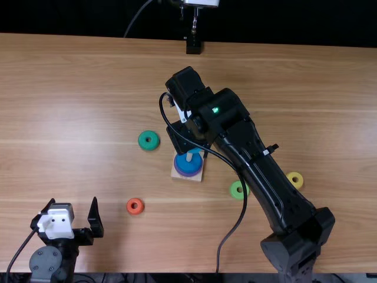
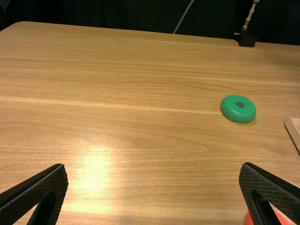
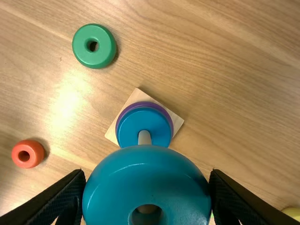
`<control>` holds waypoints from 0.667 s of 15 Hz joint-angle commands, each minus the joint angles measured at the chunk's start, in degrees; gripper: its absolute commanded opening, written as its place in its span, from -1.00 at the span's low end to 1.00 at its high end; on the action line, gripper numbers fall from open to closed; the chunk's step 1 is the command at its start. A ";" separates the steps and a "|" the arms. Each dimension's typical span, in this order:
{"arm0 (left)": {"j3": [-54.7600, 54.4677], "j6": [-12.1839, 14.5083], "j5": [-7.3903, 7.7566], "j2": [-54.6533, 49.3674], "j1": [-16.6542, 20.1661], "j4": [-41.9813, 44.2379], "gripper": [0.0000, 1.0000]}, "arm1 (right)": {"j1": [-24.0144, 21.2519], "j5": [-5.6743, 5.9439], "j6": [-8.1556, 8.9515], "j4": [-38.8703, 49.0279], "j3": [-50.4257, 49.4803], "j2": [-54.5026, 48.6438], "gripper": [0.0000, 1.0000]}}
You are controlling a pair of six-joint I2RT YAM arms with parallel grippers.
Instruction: Build the Hanoi tower: stack the rings onto the peg from bottom to top in this color order: purple, dark blue, light blue, dark green, light green, yellow, orange.
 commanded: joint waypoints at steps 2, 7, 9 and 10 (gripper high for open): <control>-6.17 0.86 0.00 -0.67 0.30 -4.32 1.00 | 0.10 0.17 0.42 0.39 0.06 0.88 -1.00; -6.17 0.86 0.00 -0.67 0.30 -4.32 1.00 | 0.28 0.49 0.52 -0.04 -1.44 1.50 1.00; -6.17 0.86 0.00 -0.67 0.30 -4.32 1.00 | 0.37 0.28 0.52 0.07 -1.17 1.50 1.00; -6.17 0.86 0.00 -0.67 0.30 -4.32 1.00 | 0.37 0.28 0.52 0.07 -0.91 1.50 1.00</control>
